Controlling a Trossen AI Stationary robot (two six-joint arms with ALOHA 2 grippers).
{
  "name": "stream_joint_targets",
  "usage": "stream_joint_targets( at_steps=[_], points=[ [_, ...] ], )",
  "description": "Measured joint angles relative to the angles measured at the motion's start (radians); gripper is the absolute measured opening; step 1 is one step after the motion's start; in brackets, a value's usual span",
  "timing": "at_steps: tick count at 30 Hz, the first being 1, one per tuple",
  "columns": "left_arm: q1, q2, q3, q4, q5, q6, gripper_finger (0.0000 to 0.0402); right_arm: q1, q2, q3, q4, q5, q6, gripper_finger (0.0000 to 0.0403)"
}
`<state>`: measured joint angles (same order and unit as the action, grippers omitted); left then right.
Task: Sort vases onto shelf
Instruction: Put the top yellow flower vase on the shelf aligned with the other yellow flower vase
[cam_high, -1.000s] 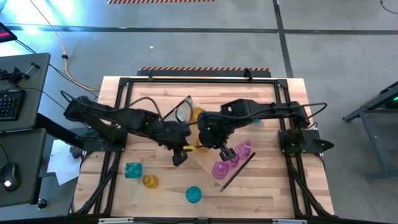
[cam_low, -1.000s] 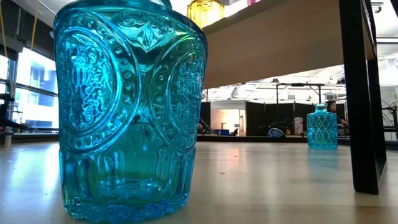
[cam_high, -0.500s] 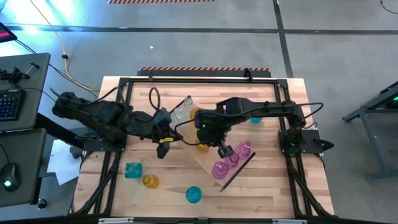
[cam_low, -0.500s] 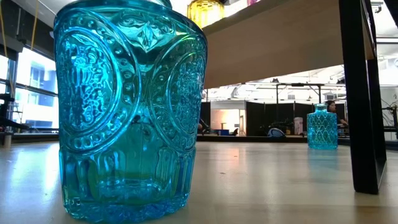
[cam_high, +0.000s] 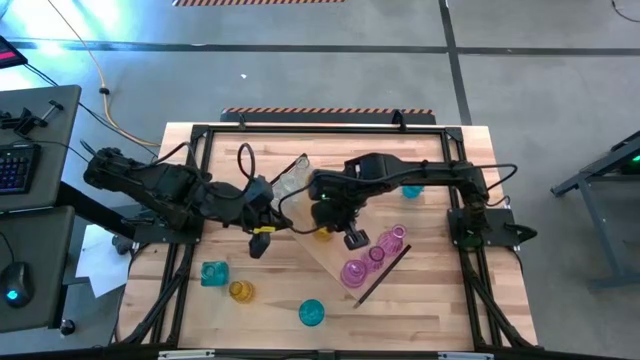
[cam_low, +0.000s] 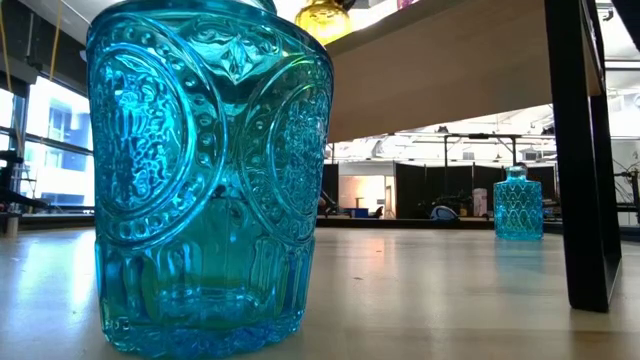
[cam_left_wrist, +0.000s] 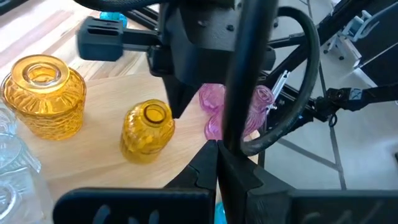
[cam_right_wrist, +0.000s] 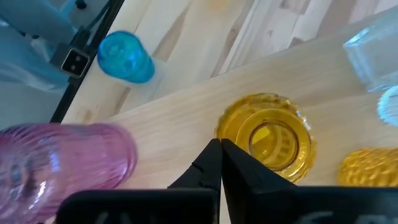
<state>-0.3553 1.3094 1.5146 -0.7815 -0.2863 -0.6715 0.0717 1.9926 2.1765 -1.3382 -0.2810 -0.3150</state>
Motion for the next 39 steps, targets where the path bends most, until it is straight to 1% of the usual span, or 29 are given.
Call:
stream_joint_targets(
  at_steps=[7,13,17,20,22,24,26,39],
  points=[
    [0.000,0.000,0.000,-0.003,0.001,0.011,0.0001,-0.025,0.014,0.000,0.040,-0.010,0.000,0.0000],
    [0.000,0.000,0.000,-0.013,0.008,0.010,0.0001,-0.028,0.065,0.000,0.042,-0.015,-0.034,0.0000],
    [-0.001,0.000,0.000,-0.012,0.009,0.009,0.0001,-0.029,0.078,0.000,0.026,-0.015,-0.035,0.0000],
    [-0.001,0.000,0.000,-0.010,0.010,0.010,0.0001,-0.029,0.080,0.000,-0.019,-0.014,-0.034,0.0000],
    [-0.001,0.000,0.000,-0.007,0.010,0.010,0.0001,-0.029,0.080,0.002,-0.063,0.000,-0.033,0.0000],
    [-0.001,0.000,0.000,-0.006,0.009,0.011,0.0001,-0.028,0.080,0.002,-0.103,0.049,-0.034,0.0000],
    [-0.001,0.000,0.000,-0.005,0.008,0.011,0.0001,-0.032,0.080,0.002,-0.117,0.068,-0.034,0.0000],
    [0.000,0.000,0.000,-0.005,0.005,0.003,0.0001,-0.038,0.080,0.002,-0.011,0.048,-0.035,0.0000]
  ],
)
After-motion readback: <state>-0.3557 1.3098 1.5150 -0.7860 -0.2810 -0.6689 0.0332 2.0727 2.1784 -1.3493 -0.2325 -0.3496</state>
